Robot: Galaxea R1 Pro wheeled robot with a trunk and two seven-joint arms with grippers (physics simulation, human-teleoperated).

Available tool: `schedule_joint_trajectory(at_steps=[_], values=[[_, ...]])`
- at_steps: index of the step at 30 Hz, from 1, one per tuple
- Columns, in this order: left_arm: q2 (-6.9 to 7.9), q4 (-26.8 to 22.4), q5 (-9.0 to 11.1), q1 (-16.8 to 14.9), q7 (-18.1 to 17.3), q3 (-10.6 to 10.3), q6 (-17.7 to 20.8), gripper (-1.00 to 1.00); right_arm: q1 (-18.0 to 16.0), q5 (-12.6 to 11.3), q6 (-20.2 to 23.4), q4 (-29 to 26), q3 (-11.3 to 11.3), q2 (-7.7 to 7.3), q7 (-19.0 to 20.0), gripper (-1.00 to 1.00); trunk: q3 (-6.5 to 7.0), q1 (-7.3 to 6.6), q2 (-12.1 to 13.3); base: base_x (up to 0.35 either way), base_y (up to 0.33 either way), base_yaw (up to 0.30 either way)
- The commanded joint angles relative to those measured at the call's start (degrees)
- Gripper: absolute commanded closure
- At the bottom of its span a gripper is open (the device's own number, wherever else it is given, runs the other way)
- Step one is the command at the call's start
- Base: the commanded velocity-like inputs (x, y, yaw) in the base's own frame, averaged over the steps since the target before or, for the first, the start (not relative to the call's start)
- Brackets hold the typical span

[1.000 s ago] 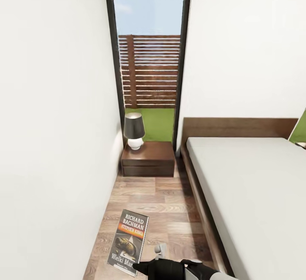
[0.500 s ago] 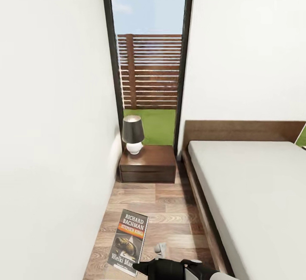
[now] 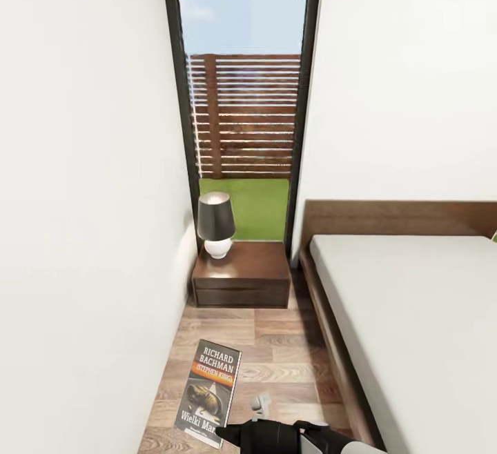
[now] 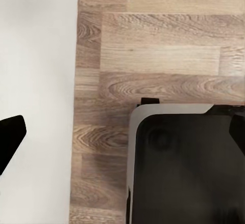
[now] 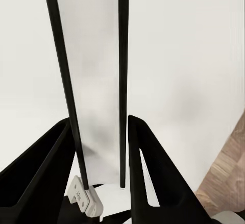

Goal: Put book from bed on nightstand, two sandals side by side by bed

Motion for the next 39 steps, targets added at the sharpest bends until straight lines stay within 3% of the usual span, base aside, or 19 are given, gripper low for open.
schedule_joint_trajectory(at_steps=[1,39], values=[[0.0,0.0,0.32,-0.03,0.22,-0.49,-0.14,-1.0,-0.1,0.5,-0.26,0.12,-0.72,0.0,0.01,1.0,-0.13,0.07,-0.12,0.313,0.049,0.0],[-0.06,0.0,0.32,-0.03,0.22,-0.49,-0.12,-1.0,-0.1,0.52,-0.26,0.12,-0.72,0.0,-0.03,1.0,-0.13,0.07,-0.12,0.312,0.006,0.0]])
